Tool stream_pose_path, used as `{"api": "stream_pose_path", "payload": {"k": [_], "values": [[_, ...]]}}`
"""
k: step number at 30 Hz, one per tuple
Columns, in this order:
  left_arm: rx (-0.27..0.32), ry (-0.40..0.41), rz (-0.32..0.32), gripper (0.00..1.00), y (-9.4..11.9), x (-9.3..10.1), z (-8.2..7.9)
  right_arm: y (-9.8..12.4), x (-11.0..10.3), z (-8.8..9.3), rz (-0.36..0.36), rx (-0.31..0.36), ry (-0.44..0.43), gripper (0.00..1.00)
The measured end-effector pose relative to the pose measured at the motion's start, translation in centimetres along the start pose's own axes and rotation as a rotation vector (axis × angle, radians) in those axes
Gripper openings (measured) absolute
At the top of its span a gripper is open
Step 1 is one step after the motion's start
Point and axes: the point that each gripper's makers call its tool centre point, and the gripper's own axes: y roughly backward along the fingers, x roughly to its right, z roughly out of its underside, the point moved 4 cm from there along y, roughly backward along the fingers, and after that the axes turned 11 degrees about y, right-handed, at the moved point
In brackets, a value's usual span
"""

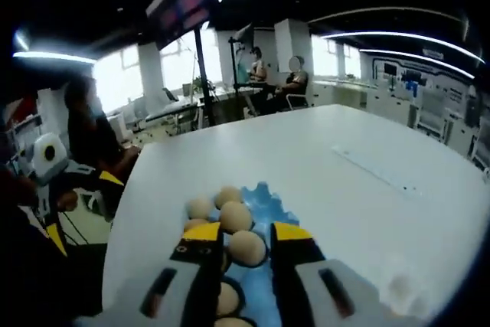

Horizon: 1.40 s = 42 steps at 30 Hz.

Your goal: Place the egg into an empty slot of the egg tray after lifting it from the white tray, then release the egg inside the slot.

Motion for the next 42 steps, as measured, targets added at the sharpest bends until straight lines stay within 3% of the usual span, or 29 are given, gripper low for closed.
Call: {"api": "stream_pose_path", "payload": {"k": [10,15,26,29,33,40,42], "values": [[-0.012,-0.003,0.054,0.96,-1.0,1.5,0.6,7.9,1.9,3.6,0.112,0.051,0.006,0.24],[-0.031,-0.030,0.080,0.96,-1.8,2.3,0.6,12.3,2.9,5.5,0.178,0.035,-0.018,0.24],[-0.062,-0.070,0.119,0.96,-3.1,3.4,0.6,21.6,5.0,10.7,0.325,-0.066,-0.084,0.24],[-0.067,-0.075,0.132,0.96,-3.3,3.6,0.7,22.8,5.7,11.6,0.361,-0.096,-0.091,0.24],[-0.077,-0.081,0.146,0.96,-3.5,3.8,0.8,23.4,6.2,12.4,0.356,-0.147,-0.087,0.24],[-0.079,-0.071,0.142,0.96,-3.4,3.6,1.0,22.3,7.3,14.2,0.306,-0.237,-0.115,0.25],[-0.078,-0.071,0.140,0.96,-3.4,3.5,1.1,21.8,7.4,15.2,0.295,-0.300,-0.119,0.25]]}}
